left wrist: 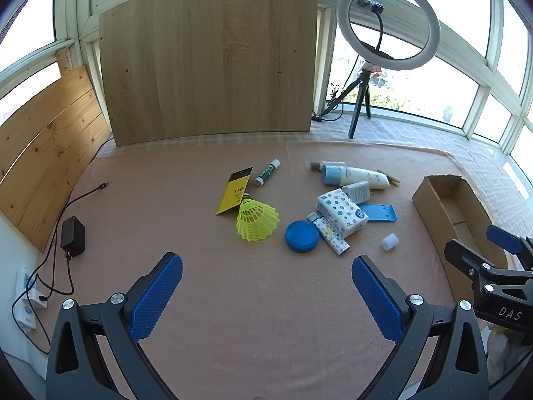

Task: Organize objects
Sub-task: 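Move the right tool toward the white dotted tissue pack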

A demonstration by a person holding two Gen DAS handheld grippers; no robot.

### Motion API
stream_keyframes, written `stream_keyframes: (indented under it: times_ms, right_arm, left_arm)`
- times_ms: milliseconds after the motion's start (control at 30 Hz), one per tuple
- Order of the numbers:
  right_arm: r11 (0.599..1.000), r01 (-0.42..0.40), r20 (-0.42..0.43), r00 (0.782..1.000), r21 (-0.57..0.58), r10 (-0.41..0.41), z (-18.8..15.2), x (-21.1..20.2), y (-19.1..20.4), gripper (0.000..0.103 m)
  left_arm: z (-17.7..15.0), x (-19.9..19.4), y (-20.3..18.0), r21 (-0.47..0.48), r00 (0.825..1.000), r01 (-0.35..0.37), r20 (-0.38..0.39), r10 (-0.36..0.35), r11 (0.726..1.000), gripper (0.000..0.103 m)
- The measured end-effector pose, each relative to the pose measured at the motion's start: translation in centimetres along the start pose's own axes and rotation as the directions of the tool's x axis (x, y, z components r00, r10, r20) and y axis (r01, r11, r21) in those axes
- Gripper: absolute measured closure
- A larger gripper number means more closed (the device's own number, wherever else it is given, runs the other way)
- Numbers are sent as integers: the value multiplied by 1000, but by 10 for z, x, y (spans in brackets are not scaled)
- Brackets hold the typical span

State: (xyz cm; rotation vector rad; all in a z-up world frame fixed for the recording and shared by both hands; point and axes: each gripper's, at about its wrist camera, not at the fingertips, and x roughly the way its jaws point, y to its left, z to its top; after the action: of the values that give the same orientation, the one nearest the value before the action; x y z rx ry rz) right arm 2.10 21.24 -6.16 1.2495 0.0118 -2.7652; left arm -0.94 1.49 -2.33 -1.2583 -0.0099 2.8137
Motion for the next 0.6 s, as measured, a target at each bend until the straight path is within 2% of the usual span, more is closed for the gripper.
stream_keyframes:
  times_ms: [600]
  right_arm:
    - [1000,10,-25,1000,20,-9,-3,8,-10,1]
  left_arm:
    - [0,17,-6,15,1000,8,-27,-8,1000,0]
